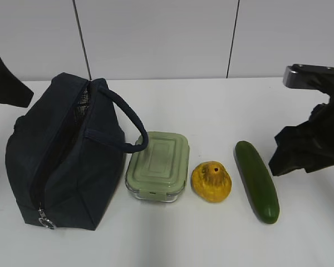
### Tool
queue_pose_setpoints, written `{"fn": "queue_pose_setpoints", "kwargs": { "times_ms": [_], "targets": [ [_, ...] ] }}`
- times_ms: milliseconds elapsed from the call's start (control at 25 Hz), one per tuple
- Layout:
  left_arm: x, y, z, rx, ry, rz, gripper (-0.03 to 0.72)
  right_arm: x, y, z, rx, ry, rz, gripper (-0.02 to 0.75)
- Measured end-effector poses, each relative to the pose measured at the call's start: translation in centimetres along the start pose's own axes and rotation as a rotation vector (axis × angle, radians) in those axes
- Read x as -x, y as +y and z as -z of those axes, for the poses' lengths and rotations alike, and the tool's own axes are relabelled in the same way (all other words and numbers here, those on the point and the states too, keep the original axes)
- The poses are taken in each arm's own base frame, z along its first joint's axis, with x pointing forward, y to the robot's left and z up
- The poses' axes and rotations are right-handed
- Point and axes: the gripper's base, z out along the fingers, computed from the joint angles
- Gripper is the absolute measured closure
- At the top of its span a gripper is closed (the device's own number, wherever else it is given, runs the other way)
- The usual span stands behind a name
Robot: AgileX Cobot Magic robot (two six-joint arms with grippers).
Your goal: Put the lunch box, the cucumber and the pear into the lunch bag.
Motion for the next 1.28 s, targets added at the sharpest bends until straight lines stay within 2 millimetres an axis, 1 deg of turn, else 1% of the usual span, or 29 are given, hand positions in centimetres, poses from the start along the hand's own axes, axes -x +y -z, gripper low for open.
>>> {"fn": "queue_pose_setpoints", "kwargs": {
  "times_ms": [80, 120, 240, 320, 400, 600, 880, 1000, 1160, 1200, 1280],
  "targets": [
    [0.3, 0.0, 0.1, 0.0, -0.01, -0.004, 0.389, 1.3, -0.3, -1.5, 0.0, 0.032, -0.005, 0.221],
    [0.4, 0.0, 0.2, 0.001, -0.014, -0.005, 0.389, 1.7, -0.4, -1.7, 0.0, 0.035, -0.006, 0.219],
    [0.5, 0.1, 0.1, 0.002, -0.015, -0.004, 0.389, 3.8, -0.9, -3.9, 0.001, 0.065, -0.012, 0.218],
    [0.5, 0.1, 0.0, 0.003, -0.015, -0.004, 0.388, 4.7, -1.2, -5.0, 0.001, 0.08, -0.016, 0.217],
    [0.5, 0.1, 0.0, 0.004, -0.018, -0.004, 0.389, 5.2, -1.4, -6.2, 0.002, 0.102, -0.021, 0.216],
    [0.6, 0.1, 0.0, 0.007, -0.026, -0.004, 0.389, 5.3, -2.2, -8.6, -0.016, 0.167, -0.041, 0.216],
    [0.7, 0.1, 0.0, 0.009, -0.031, -0.004, 0.389, 4.7, -2.8, -11.1, -0.021, 0.239, -0.057, 0.214],
    [0.7, 0.1, 0.0, 0.009, -0.032, -0.004, 0.389, 4.5, -3.0, -11.9, -0.023, 0.259, -0.062, 0.216],
    [0.7, 0.1, 0.0, 0.009, -0.031, -0.004, 0.389, 4.4, -3.1, -12.5, -0.023, 0.274, -0.066, 0.246],
    [0.7, 0.2, -0.1, 0.009, -0.03, -0.004, 0.389, 4.4, -3.1, -12.5, -0.023, 0.275, -0.066, 0.297],
    [0.7, 0.2, -0.1, 0.01, -0.03, -0.005, 0.389, 4.4, -3.1, -12.5, -0.026, 0.275, -0.063, 0.338]
  ]
}}
